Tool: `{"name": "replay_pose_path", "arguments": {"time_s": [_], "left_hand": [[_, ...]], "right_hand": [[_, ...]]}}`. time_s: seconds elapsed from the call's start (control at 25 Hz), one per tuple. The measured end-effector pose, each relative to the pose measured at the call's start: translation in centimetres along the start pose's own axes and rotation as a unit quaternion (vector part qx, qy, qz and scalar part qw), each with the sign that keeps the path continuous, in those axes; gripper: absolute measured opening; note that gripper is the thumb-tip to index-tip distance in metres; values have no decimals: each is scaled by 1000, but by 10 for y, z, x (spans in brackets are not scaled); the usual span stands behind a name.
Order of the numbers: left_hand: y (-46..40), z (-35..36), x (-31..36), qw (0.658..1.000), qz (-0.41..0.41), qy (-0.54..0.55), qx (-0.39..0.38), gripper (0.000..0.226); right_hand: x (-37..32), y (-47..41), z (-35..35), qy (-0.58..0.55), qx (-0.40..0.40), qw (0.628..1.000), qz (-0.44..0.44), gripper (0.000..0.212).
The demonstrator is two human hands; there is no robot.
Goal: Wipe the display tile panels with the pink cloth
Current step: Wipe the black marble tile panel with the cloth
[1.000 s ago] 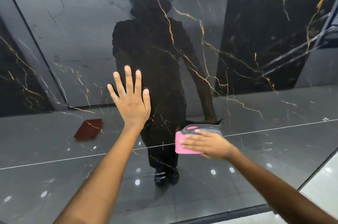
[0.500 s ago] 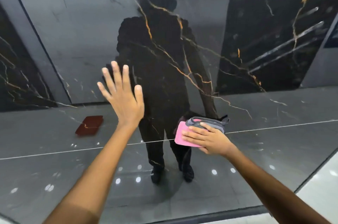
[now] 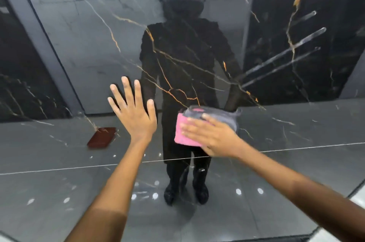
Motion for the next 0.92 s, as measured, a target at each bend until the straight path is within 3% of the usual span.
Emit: {"name": "replay_pose_path", "arguments": {"time_s": [0.04,0.08,0.2,0.24,0.28,0.36,0.4,0.48,0.52,0.6,0.68,0.76,0.8,0.84,0.92], "left_hand": [[2,0,1,1000,-1,0,-2,57],[4,1,1,1000,-1,-2,-3,57],[-3,2,1,1000,3,-11,-4,56],[-5,1,1,1000,3,-11,-3,56],[-5,-1,2,1000,1,-11,-5,55],[0,-6,2,1000,-14,-2,-16,53],[1,-9,3,999,-24,11,-20,52],[-16,-23,7,998,-30,46,-12,51],[-40,-32,12,998,-18,56,5,53],[-112,-51,22,996,-4,73,44,55],[-177,-67,30,995,-12,73,64,56],[-202,-69,36,997,-13,44,65,57],[-202,-65,37,998,-12,27,61,58],[-200,-62,37,998,-6,11,61,58],[-200,-58,35,998,5,0,63,58]], "right_hand": [[29,-6,-19,20,36,999,16,69],[70,-12,-43,46,93,991,89,67],[161,-14,-97,67,247,892,372,68],[151,-18,-95,69,262,882,385,69],[124,-25,-80,79,241,906,339,69],[43,-31,-34,68,108,983,131,70],[13,-24,-16,43,32,998,33,70],[16,-22,-16,8,-35,999,-38,69],[43,-36,-34,17,7,1000,-19,69],[135,-71,-95,78,137,978,136,68],[227,-87,-153,81,239,912,322,71],[239,-96,-169,48,300,865,398,73],[216,-102,-153,70,278,887,362,72],[178,-109,-126,96,223,932,270,71],[97,-106,-80,72,77,994,21,65]]}}
Point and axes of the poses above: each hand's wrist, its own y-axis away from the middle knuckle, its own z-axis out of the palm, x = y × z, the point moved 8 cm from there along -y, towards the middle knuckle, and after that the axes turned 5 degrees about -y, right-handed, at the moved point
